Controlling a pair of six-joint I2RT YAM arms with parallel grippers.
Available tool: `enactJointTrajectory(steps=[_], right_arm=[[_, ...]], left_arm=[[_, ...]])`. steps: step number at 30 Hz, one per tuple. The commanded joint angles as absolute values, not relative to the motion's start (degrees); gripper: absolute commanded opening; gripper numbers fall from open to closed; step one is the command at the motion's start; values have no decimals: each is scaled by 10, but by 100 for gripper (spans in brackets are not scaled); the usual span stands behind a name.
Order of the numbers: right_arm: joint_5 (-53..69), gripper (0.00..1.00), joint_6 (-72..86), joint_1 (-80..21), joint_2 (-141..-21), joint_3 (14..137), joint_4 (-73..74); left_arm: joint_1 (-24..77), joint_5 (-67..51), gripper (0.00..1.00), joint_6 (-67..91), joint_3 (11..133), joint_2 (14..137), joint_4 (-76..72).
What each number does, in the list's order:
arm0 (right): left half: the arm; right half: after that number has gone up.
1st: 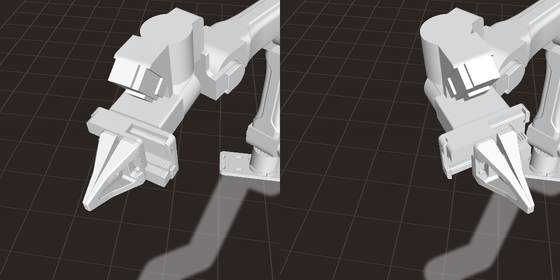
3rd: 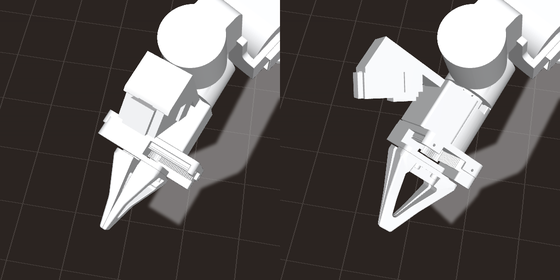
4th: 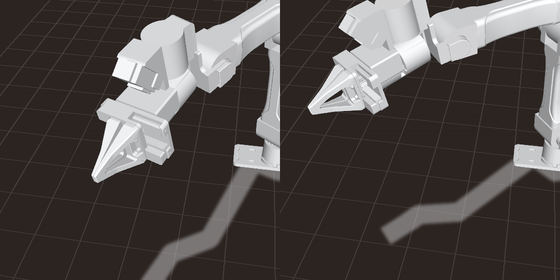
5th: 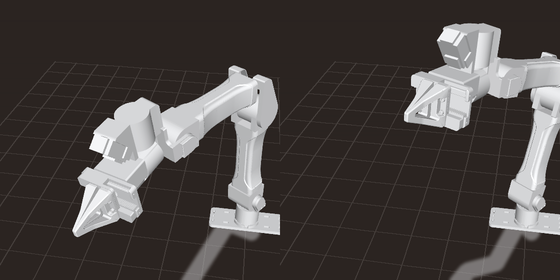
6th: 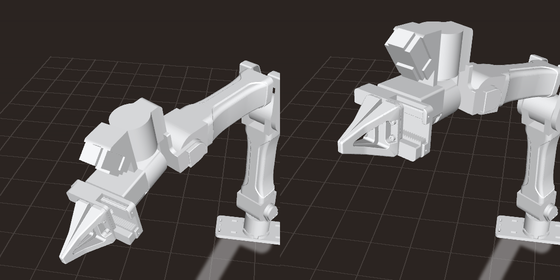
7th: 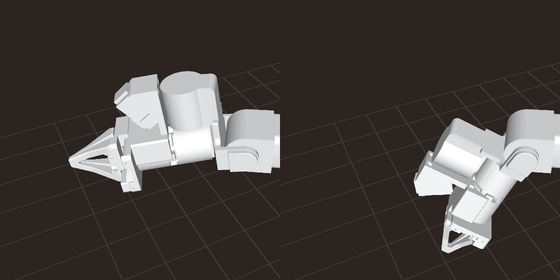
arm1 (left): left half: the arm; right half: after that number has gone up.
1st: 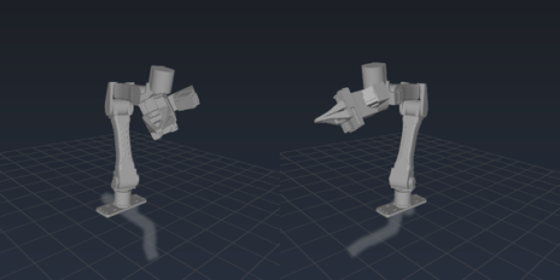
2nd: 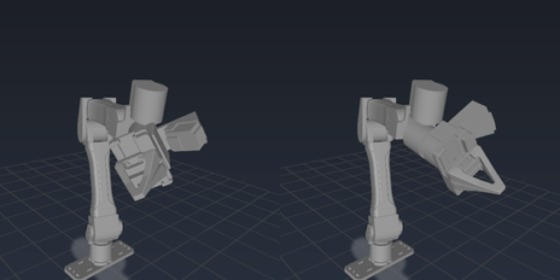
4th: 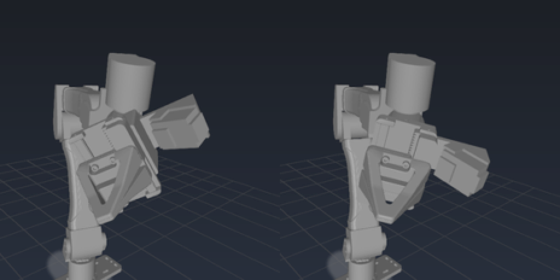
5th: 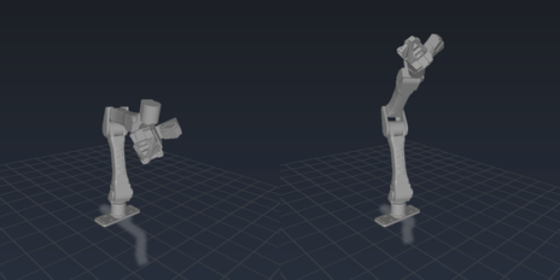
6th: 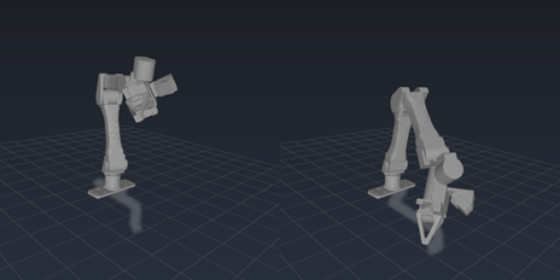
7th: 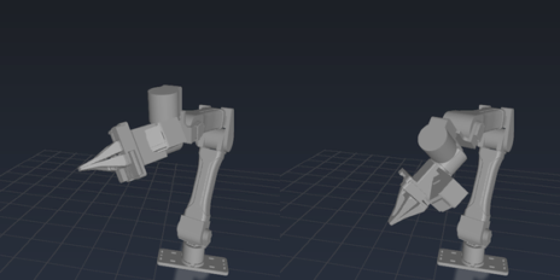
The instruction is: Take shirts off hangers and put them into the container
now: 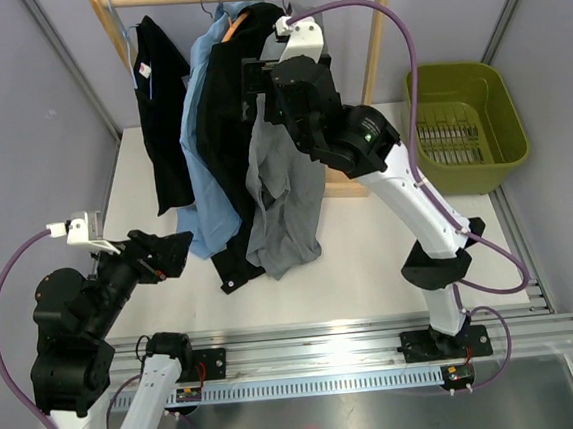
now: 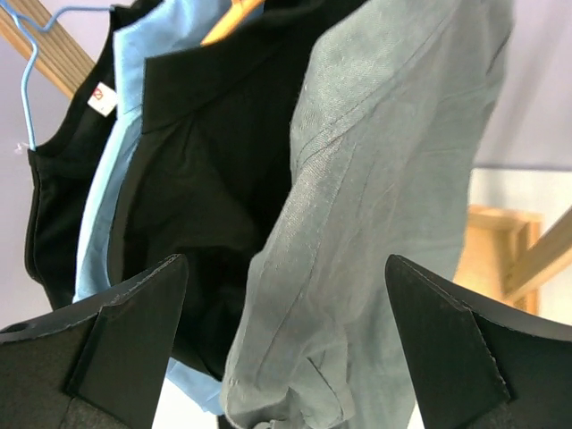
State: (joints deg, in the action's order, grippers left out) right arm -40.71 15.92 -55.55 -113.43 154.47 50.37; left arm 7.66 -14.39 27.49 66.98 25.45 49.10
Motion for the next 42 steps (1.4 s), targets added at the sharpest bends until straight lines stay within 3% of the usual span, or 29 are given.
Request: enactJointTrajectory(steps=[1, 10, 14, 18, 22, 23, 26, 36, 42], right_arm=[[-306, 99, 213, -539, -1151, 1554, 520], [-343, 98, 266, -533, -1170, 1548, 581], [-379, 84, 294, -533, -1165, 1533, 626], [-406, 64, 300, -534, -1124, 1487, 618], [-442, 30, 288, -534, -1107, 1469, 616], [-446, 14, 286, -534, -1106, 1469, 618], [-452, 0, 262, -535, -1093, 1463, 603], [-497, 0, 56, -539, -1017, 1447, 470], [-512, 0, -43, -539, -964, 1448, 425]], left_arm=[[78, -156, 99, 276, 670, 249, 464], [78, -151, 99, 276, 667, 243, 472], [78, -151, 99, 278, 666, 239, 475], [78, -154, 99, 282, 662, 238, 471], [78, -156, 99, 287, 658, 236, 470], [78, -157, 99, 288, 657, 236, 470], [78, -157, 99, 289, 657, 236, 472], [78, -161, 99, 286, 658, 234, 470], [78, -251, 99, 251, 708, 268, 418]])
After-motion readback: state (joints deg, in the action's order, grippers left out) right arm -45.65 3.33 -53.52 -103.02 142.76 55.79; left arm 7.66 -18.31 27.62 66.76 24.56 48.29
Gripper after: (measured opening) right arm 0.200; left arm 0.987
